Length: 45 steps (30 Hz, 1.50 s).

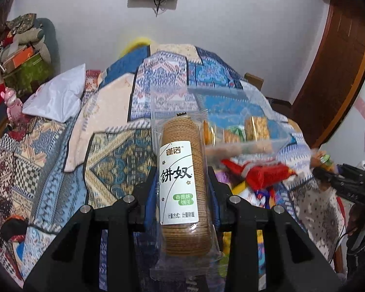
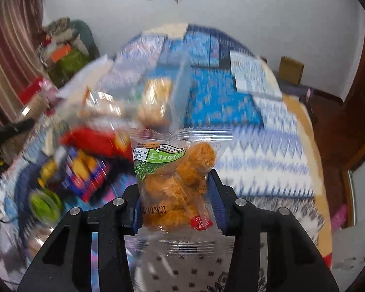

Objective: Organize snacks
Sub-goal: 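Place the cracker roll into the box with the left tool while the right drops the nugget bag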

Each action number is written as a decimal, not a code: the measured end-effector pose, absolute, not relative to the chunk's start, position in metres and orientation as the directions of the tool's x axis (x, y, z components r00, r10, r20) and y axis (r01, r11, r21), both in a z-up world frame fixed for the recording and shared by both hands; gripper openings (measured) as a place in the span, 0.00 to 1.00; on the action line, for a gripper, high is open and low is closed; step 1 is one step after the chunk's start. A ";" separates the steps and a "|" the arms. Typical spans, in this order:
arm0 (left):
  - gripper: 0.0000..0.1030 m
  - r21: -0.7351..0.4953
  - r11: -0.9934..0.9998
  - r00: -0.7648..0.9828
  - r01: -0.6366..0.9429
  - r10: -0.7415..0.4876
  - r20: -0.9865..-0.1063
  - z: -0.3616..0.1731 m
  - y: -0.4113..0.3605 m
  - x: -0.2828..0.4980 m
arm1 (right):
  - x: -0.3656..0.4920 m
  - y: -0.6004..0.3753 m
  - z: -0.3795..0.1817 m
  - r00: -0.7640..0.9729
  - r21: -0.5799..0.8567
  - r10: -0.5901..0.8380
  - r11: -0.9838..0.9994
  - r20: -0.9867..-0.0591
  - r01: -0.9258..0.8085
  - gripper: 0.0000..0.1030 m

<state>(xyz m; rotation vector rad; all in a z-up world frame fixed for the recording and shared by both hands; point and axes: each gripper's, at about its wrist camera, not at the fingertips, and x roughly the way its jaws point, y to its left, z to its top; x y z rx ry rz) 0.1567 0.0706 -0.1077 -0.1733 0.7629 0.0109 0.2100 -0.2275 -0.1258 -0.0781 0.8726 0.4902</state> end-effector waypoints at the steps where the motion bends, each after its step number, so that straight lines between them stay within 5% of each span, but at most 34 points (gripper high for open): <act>1: 0.35 -0.152 0.986 0.730 -0.072 -0.052 -0.681 -0.104 0.071 0.161 | 0.212 -0.226 -0.117 0.554 0.135 0.392 0.885 -0.734 -0.446 0.41; 12: 0.35 -0.154 0.986 0.752 -0.067 -0.052 -0.658 -0.093 0.072 0.217 | 0.249 -0.174 -0.078 0.583 0.167 0.484 0.842 -0.652 -0.513 0.41; 27: 0.35 -0.144 0.987 0.694 -0.077 -0.051 -0.719 -0.131 0.073 0.290 | 0.322 -0.109 -0.113 0.468 0.209 0.494 0.818 -0.733 -0.535 0.42; 31: 0.25 -0.148 0.986 0.699 -0.076 -0.053 -0.713 -0.133 0.073 0.300 | 0.331 -0.098 -0.124 0.448 0.202 0.479 0.820 -0.755 -0.536 0.42; 37: 0.25 -0.123 0.989 0.705 -0.077 -0.033 -0.708 -0.128 0.070 0.298 | 0.330 -0.083 -0.130 0.451 0.125 0.425 0.821 -0.785 -0.557 0.44; 42: 0.26 -0.135 0.988 0.703 -0.079 -0.041 -0.710 -0.119 0.070 0.279 | 0.317 -0.090 -0.119 0.475 0.104 0.425 0.820 -0.771 -0.563 0.58; 45: 0.38 -0.118 0.990 0.708 -0.077 -0.029 -0.706 -0.110 0.068 0.261 | 0.303 -0.102 -0.101 0.510 0.099 0.436 0.823 -0.742 -0.560 0.60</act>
